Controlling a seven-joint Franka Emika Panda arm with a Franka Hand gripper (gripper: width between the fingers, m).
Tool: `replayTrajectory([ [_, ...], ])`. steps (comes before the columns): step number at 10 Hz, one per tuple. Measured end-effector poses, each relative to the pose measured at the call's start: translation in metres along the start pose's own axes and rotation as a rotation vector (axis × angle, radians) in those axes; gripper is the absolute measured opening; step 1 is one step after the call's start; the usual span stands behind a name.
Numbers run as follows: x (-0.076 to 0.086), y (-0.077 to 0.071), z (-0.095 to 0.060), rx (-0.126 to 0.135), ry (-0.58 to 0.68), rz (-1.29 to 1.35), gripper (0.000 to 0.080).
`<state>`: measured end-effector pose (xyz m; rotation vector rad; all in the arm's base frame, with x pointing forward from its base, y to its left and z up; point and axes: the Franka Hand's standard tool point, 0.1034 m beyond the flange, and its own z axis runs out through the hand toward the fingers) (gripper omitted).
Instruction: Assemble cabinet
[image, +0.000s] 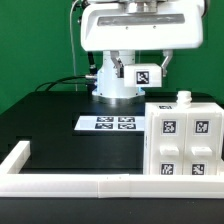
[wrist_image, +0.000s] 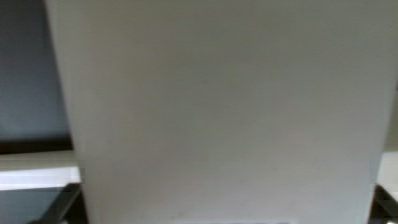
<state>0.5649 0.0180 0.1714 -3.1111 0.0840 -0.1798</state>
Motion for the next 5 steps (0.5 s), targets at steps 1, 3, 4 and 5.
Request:
replayTrajectory([
  [1,0.0,0.001,0.001,0.0,-0.001,0.001,0.0543],
  [3,-0.001,-0.003,0.0,0.001,-0.014,-0.002,0.0543],
  [4,0.009,-0.014,-0.003,0.004,-0.027,-0.009,0.0543],
  [5,0.025,-0.026,-0.003,0.01,-0.023,-0.02,0.0543],
])
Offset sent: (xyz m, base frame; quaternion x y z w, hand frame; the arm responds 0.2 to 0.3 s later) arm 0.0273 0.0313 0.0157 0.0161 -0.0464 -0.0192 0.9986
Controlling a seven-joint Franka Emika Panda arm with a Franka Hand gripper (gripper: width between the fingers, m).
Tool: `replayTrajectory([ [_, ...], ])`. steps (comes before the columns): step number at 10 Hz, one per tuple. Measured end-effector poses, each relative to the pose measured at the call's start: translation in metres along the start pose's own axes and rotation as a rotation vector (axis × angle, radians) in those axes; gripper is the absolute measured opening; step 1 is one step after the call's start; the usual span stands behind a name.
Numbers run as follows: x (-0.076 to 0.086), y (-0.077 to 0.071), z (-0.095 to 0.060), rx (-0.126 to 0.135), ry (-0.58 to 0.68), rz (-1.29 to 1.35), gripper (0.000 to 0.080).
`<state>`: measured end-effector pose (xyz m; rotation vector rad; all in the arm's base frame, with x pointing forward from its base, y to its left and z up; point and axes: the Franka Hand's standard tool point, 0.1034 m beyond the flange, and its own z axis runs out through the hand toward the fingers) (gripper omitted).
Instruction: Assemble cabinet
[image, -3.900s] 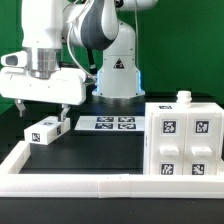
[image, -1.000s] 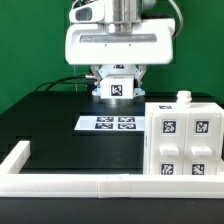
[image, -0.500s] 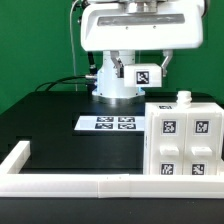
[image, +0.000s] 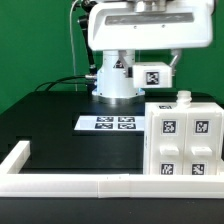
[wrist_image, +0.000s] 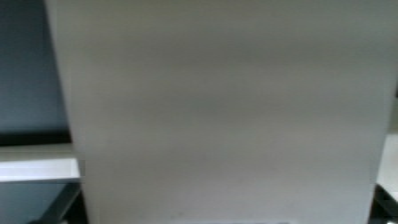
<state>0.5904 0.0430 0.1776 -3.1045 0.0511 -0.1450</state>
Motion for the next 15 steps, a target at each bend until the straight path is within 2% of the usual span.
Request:
replayTrajectory([
  [2,0.02,-0.016,0.005,0.009,0.0,0.016,0.0543],
  [3,0.023,-0.025,0.006,0.01,0.001,0.037,0.0543],
  [5,0.017,-0.045,0.011,0.013,-0.009,0.043,0.0543],
  [7,0.015,-0.05,0.013,0.014,-0.008,0.036,0.0543],
  [15,0.024,-0.04,0.013,0.014,0.057,-0.001,0.0543],
])
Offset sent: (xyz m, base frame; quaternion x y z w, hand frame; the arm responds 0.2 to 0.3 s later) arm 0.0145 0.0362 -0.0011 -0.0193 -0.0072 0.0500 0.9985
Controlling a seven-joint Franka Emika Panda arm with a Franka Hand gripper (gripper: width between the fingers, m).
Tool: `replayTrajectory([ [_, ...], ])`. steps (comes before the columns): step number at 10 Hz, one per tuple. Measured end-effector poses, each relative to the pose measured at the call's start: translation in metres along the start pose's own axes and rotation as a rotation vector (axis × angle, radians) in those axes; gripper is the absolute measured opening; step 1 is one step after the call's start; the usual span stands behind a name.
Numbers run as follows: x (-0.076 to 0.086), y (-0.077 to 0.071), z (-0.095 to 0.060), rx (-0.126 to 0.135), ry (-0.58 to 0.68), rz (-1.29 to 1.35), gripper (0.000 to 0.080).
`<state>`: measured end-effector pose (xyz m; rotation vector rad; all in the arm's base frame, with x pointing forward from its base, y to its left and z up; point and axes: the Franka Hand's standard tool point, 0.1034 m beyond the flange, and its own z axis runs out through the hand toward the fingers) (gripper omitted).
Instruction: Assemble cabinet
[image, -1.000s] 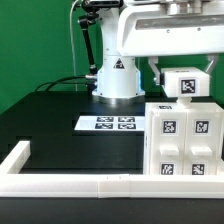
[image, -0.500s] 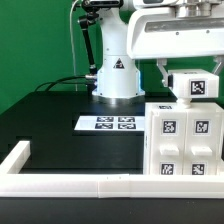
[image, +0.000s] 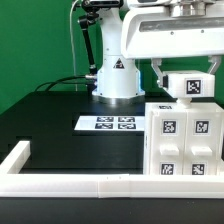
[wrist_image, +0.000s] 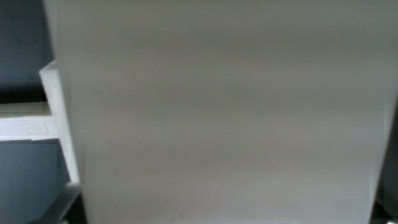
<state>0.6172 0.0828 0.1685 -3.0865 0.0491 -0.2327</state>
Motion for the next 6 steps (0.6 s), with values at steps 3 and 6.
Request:
replayTrajectory([
  [3,0.0018,0.0028,0.0011,0.002,0.029,0.01,0.0543],
  [6,-0.0009,0.0037,0.0008,0.003,0.033,0.053,0.0543],
])
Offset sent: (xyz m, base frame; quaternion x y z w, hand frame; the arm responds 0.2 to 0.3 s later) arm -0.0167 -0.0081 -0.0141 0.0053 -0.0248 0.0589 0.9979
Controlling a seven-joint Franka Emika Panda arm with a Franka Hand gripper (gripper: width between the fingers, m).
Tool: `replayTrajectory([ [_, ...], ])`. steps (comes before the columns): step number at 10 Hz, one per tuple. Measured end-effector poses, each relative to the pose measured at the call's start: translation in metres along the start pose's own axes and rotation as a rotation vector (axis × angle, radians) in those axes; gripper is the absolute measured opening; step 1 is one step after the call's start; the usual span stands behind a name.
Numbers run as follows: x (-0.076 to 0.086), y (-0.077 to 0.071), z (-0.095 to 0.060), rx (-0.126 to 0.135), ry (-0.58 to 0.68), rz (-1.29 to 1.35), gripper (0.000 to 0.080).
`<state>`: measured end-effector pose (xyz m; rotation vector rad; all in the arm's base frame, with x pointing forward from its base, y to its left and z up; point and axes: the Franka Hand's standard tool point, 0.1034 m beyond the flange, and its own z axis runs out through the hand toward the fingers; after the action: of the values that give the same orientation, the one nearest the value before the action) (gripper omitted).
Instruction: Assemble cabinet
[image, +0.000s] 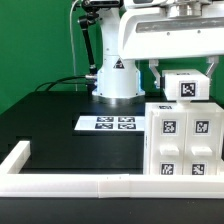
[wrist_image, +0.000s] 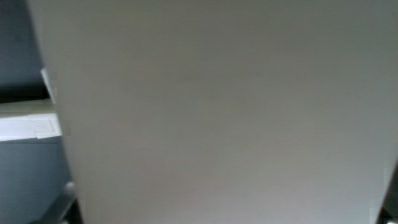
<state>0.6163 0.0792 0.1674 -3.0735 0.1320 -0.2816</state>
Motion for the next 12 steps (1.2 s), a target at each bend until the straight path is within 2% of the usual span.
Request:
replayTrajectory([
  [6,-0.013,-0.003,0.007,-0.001,-0.003,-0.001,0.0543],
  [9,-0.02,0.001,0.014,-0.005,-0.004,-0.006,0.0543],
  [12,-0.014,-0.001,0.015,-0.001,0.033,-0.008,0.0543],
])
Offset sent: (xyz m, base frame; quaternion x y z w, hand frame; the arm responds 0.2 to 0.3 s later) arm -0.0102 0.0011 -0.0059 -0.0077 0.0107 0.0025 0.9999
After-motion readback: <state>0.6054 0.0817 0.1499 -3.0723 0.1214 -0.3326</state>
